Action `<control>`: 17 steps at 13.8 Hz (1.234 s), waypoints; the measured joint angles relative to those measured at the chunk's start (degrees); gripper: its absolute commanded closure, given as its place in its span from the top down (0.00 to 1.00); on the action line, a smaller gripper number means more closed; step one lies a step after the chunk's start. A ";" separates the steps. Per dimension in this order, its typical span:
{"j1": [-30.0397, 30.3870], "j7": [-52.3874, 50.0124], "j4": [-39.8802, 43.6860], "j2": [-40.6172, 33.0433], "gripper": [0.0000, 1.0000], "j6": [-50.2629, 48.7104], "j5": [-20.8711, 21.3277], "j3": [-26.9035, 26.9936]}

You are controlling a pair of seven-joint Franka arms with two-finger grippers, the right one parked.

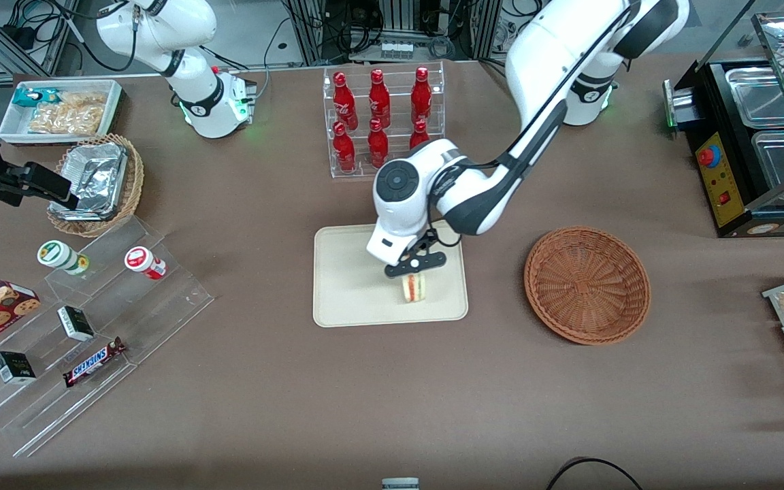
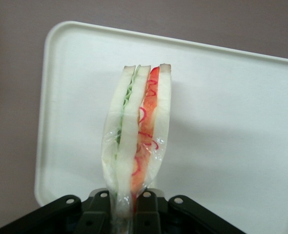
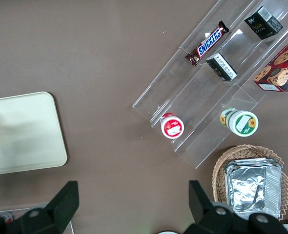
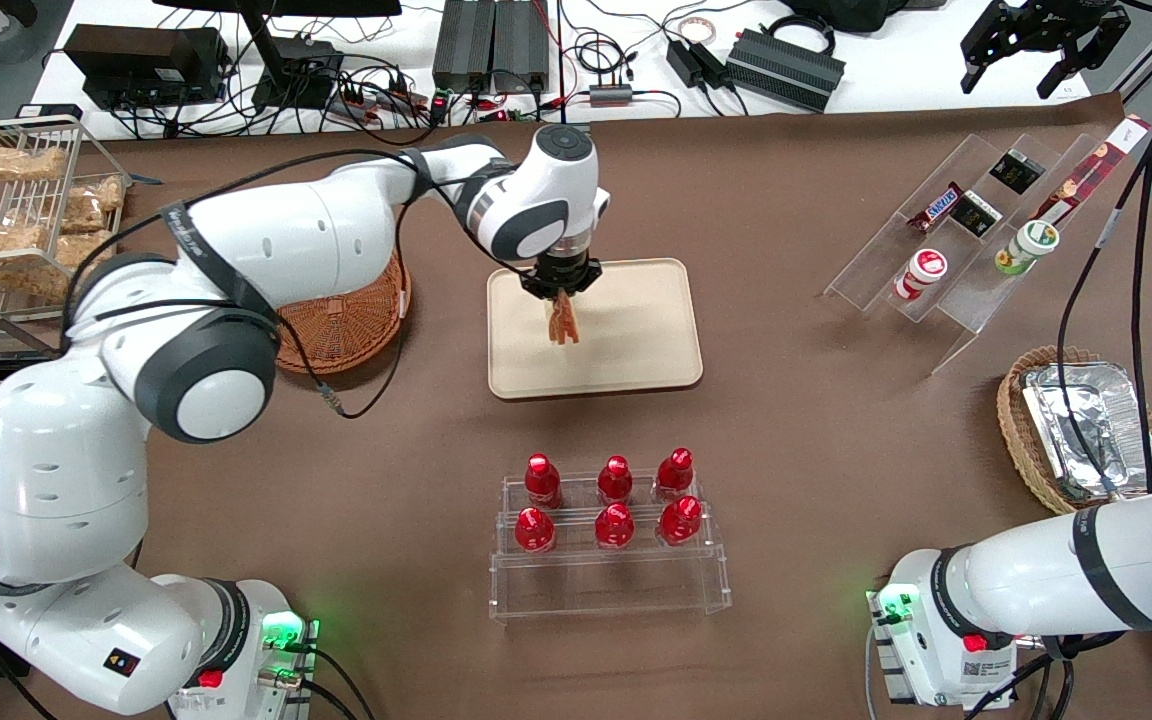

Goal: Place sandwich from basket to tray
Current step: 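Lower the sandwich onto the tray and open the left gripper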

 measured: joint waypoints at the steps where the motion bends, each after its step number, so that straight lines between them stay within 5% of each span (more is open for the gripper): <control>1: -0.43 -0.08 1.61 1.34 0.09 0.00 0.00 0.01; 11: -3.49 -0.16 5.63 6.34 0.15 -0.01 0.00 -0.07; 12: -3.68 -0.17 5.63 6.68 0.42 -0.01 0.00 -0.07; 13: -3.83 -0.19 5.64 6.91 0.99 0.00 0.00 -0.07; 17: -3.88 -0.88 6.59 6.94 1.00 0.01 0.00 -0.09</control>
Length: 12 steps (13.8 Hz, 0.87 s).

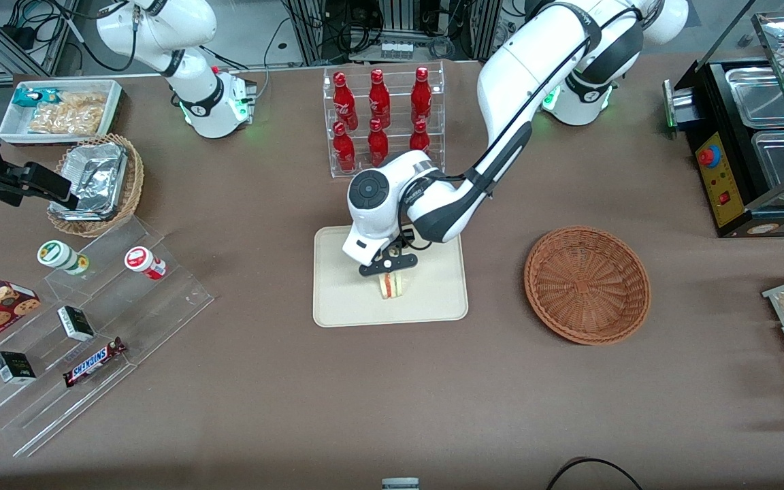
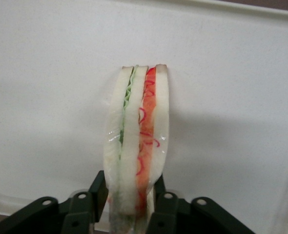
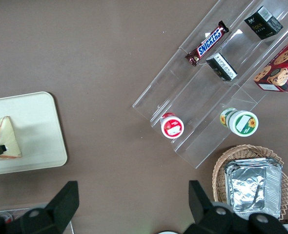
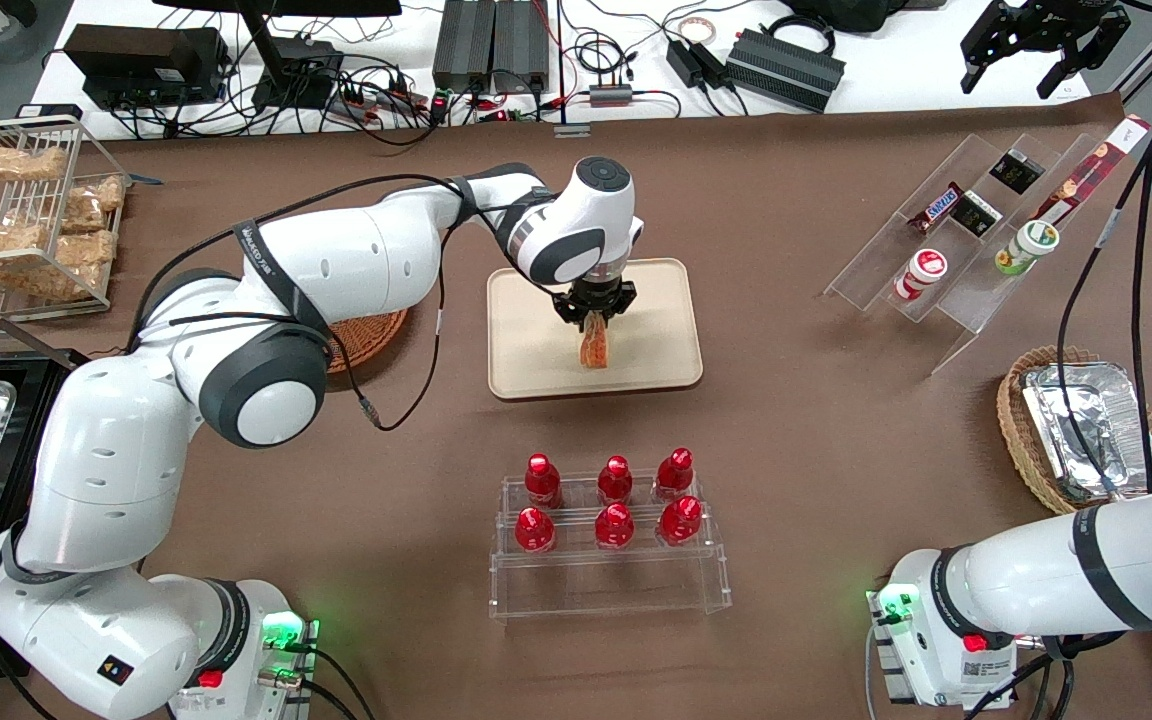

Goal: Place sandwich from basket to tray

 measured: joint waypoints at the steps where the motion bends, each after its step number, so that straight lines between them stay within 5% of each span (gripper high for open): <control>1: 0.00 -0.04 0.64 -0.25 1.00 -0.01 0.00 -0.05; 12: 0.45 0.39 1.59 -10.08 1.00 -11.43 -0.93 4.31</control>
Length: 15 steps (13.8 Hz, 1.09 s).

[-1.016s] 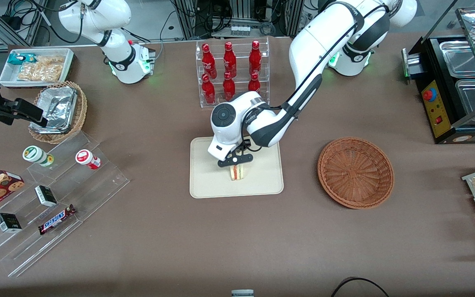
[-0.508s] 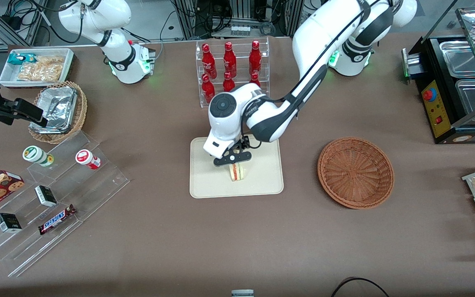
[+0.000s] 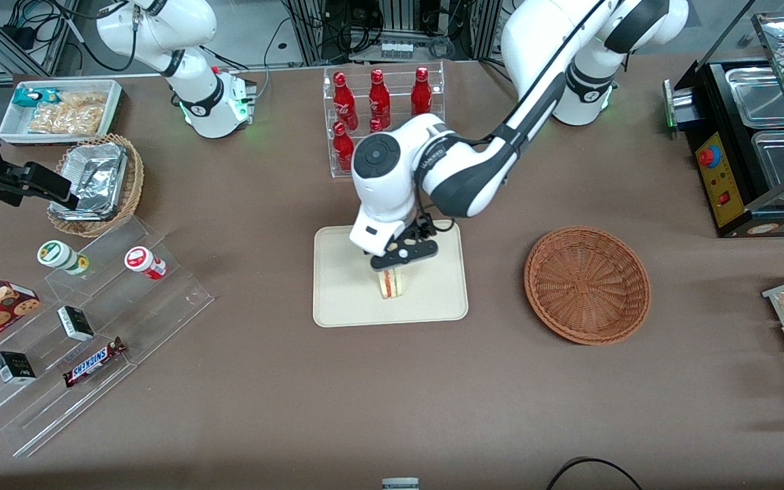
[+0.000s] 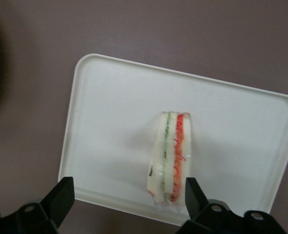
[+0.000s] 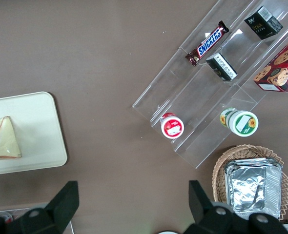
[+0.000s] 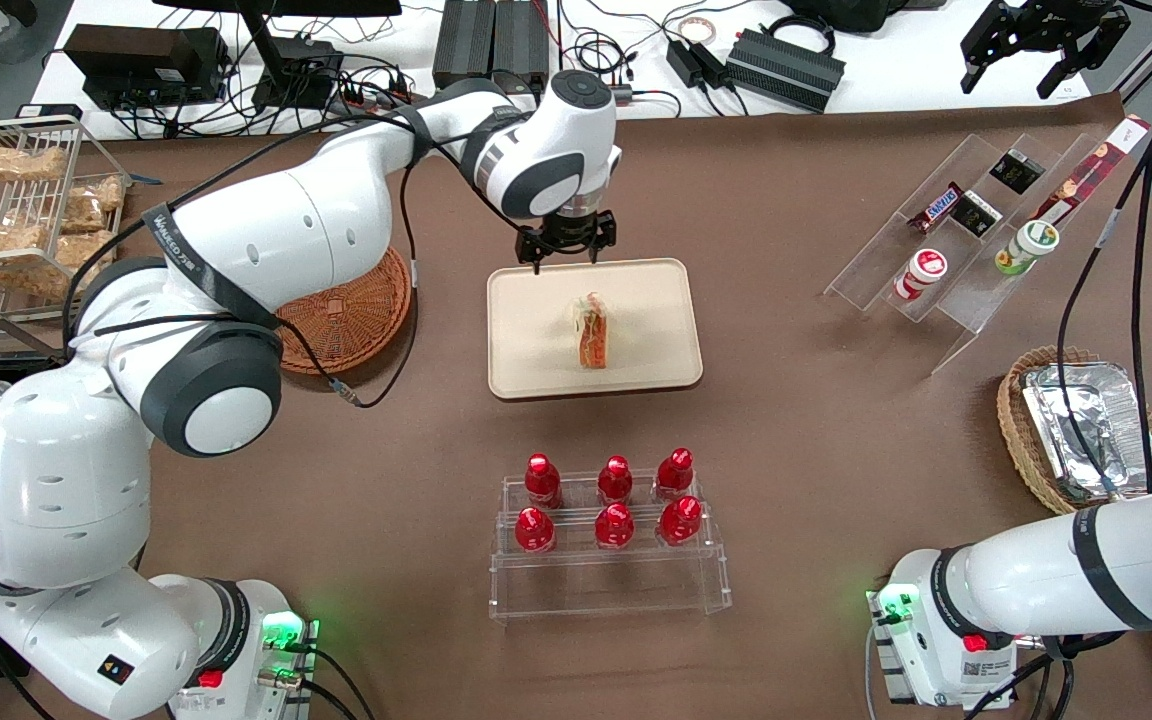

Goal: Place sandwich from basket to tray

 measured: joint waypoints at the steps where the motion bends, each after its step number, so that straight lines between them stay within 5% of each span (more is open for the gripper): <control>1: 0.00 0.02 -0.43 -0.46 1.00 -0.30 -0.83 1.05; 7: 0.19 14.42 -7.95 -8.65 1.00 -1.53 -12.25 11.85; 15: 0.25 30.26 -13.64 -18.80 1.00 -10.40 -17.27 21.83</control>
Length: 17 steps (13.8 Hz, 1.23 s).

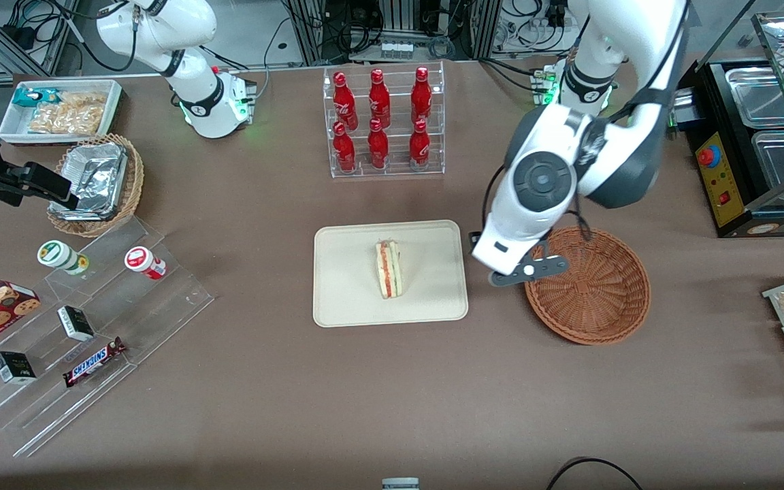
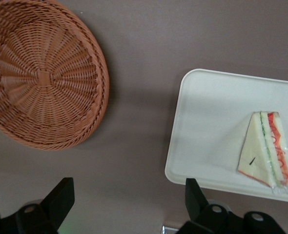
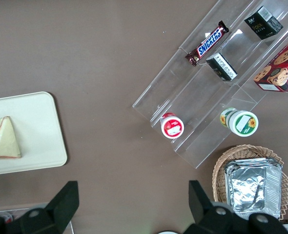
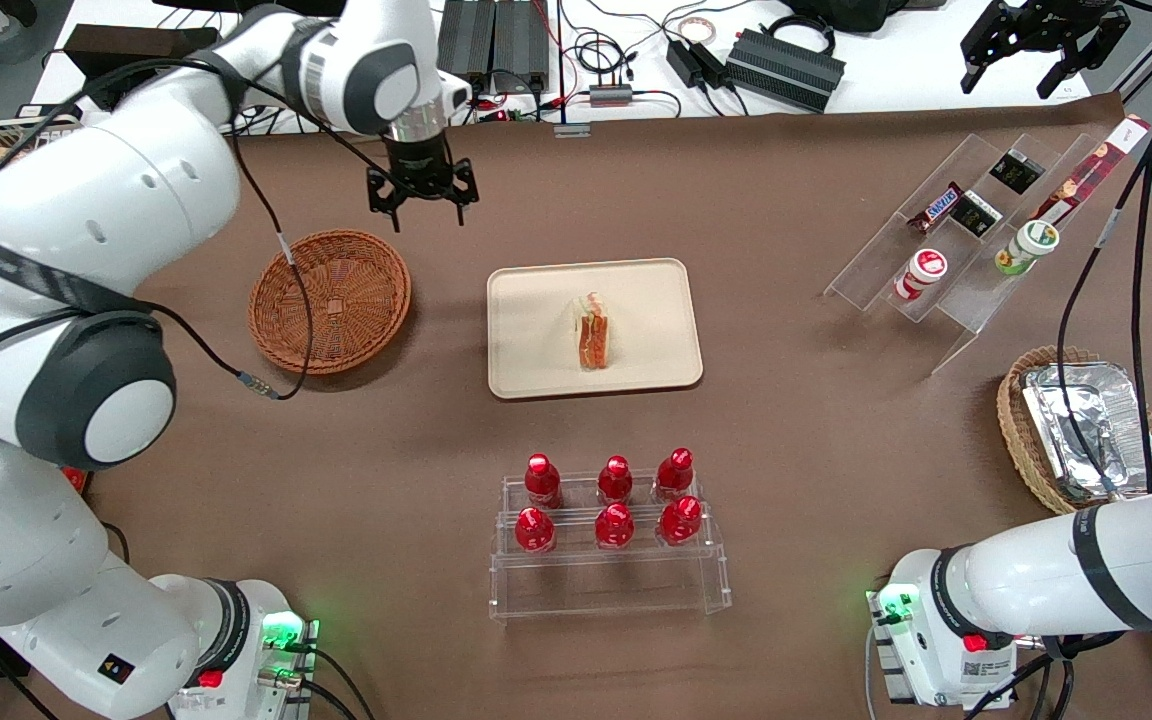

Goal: Place sandwich from basket to tray

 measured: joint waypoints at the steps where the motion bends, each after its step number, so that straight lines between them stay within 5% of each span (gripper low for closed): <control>1: 0.25 1.38 -0.01 -1.41 1.00 -1.60 -0.12 0.98; 11: 16.63 25.39 0.60 -13.38 1.00 -15.67 -0.38 0.51; 17: 31.11 27.81 1.09 -16.13 1.00 -16.89 0.47 -9.83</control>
